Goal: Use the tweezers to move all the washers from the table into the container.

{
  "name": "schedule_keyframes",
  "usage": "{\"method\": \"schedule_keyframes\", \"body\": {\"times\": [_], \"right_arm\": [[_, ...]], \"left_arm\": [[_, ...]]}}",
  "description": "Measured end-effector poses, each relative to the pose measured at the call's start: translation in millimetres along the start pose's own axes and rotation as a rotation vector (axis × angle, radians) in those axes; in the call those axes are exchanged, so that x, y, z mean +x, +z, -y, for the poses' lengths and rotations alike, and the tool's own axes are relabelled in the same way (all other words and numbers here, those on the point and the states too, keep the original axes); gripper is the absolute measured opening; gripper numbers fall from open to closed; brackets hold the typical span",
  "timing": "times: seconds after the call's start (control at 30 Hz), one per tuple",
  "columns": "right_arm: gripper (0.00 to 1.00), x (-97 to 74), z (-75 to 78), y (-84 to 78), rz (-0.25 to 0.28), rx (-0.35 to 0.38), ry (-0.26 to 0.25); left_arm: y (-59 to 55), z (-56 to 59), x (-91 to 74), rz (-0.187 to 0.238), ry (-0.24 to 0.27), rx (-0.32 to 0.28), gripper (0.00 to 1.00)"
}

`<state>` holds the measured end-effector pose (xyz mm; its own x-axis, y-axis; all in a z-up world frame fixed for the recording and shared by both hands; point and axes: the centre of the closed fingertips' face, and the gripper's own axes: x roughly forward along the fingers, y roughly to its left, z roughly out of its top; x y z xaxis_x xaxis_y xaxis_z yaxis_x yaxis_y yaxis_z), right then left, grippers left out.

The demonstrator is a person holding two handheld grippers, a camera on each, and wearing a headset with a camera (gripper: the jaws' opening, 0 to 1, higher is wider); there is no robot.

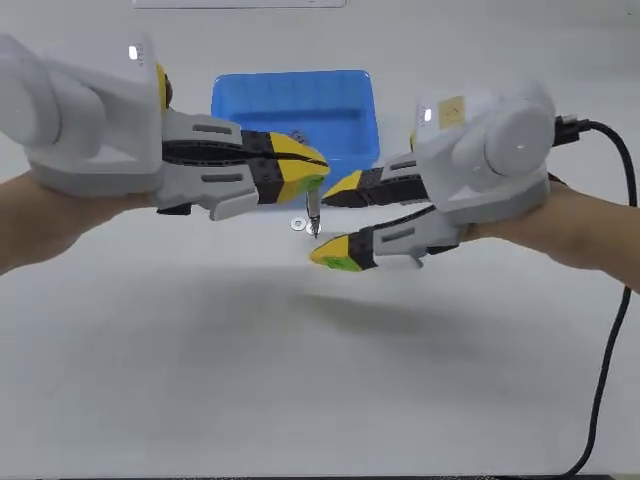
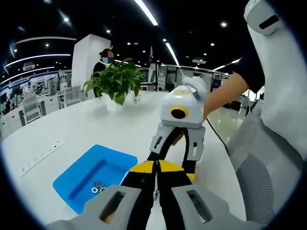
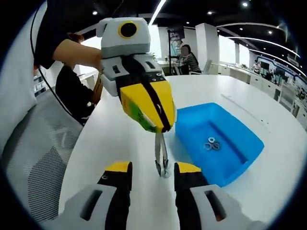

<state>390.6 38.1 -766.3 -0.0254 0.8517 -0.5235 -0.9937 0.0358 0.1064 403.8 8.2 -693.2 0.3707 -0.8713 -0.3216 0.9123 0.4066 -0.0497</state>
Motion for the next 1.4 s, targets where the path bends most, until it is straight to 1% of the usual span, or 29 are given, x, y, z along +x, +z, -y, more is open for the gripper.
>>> {"method": "schedule_keyframes", "body": {"times": [0.1,0.23,0.27,0.33,0.37,0.4,0.43,0.5,0.57,0.67,0.77,0.9,0.93,1.0,1.1,1.2,1.27,1.33,1.4], "right_arm": [[0.31,4.1,6.3,4.4,0.016,0.019,0.003],[0.23,6.6,6.1,7.6,0.020,0.005,0.028],[0.22,7.0,3.6,8.2,0.022,-0.008,0.046],[0.17,7.7,2.2,6.9,0.011,-0.033,0.057],[0.15,8.2,0.1,5.4,0.000,-0.070,0.070],[0.14,8.4,1.8,5.7,-0.002,-0.096,0.062],[0.13,8.4,1.9,6.0,-0.002,-0.103,0.063],[0.12,8.2,1.0,5.4,-0.009,-0.105,0.076],[0.11,8.4,0.3,5.3,-0.017,-0.143,0.081],[0.10,8.6,-0.3,5.1,-0.026,-0.146,0.079],[0.10,8.8,-1.3,4.7,-0.032,-0.165,0.079],[0.10,8.3,-2.8,4.1,-0.032,-0.182,0.078],[0.10,8.3,-3.0,4.1,-0.031,-0.186,0.077],[0.10,8.6,-5.5,4.1,-0.029,-0.189,0.083],[0.09,9.2,-6.2,4.9,-0.023,-0.185,0.081],[0.09,10.1,-5.4,5.8,-0.022,-0.186,0.075],[0.09,10.5,-5.1,7.7,-0.020,-0.186,0.074],[0.09,10.5,-5.0,10.8,-0.015,-0.186,0.071],[0.09,10.0,-5.2,13.4,-0.012,-0.186,0.069]], "left_arm": [[0.0,0.1,-0.4,-0.001,-0.003,-0.002,0.04],[-0.6,0.9,-1.1,-0.003,-0.008,-0.002,0.04],[-0.7,1.0,-1.1,-0.003,-0.008,-0.003,0.04],[-0.9,0.6,-1.4,-0.003,-0.009,-0.006,0.04],[-1.0,0.6,-1.4,-0.003,-0.009,-0.008,0.04],[-1.2,1.2,-1.5,-0.003,-0.012,-0.009,0.04],[-1.1,2.0,-1.5,-0.002,-0.016,-0.010,0.04],[-1.7,1.3,-1.3,-0.004,-0.016,-0.009,0.04],[-2.1,1.0,-1.5,-0.004,-0.016,-0.011,0.04],[-3.0,0.5,-1.9,-0.007,-0.016,-0.011,0.04],[-4.0,1.0,-2.5,-0.009,-0.019,-0.012,0.05],[-5.3,3.7,-3.6,-0.007,-0.025,-0.023,0.06],[-5.3,4.2,-3.8,-0.006,-0.022,-0.028,0.06],[-5.5,6.4,-4.3,0.004,-0.031,-0.047,0.07],[-4.0,10.1,-3.0,0.008,-0.038,-0.063,0.11],[-3.7,11.6,-3.4,0.006,-0.043,-0.064,0.15],[-4.6,10.5,-4.6,-0.001,-0.037,-0.052,0.16],[-5.9,8.9,-7.0,-0.007,-0.028,-0.058,0.19],[-4.4,8.4,-10.0,-0.004,-0.018,-0.061,0.21]]}}
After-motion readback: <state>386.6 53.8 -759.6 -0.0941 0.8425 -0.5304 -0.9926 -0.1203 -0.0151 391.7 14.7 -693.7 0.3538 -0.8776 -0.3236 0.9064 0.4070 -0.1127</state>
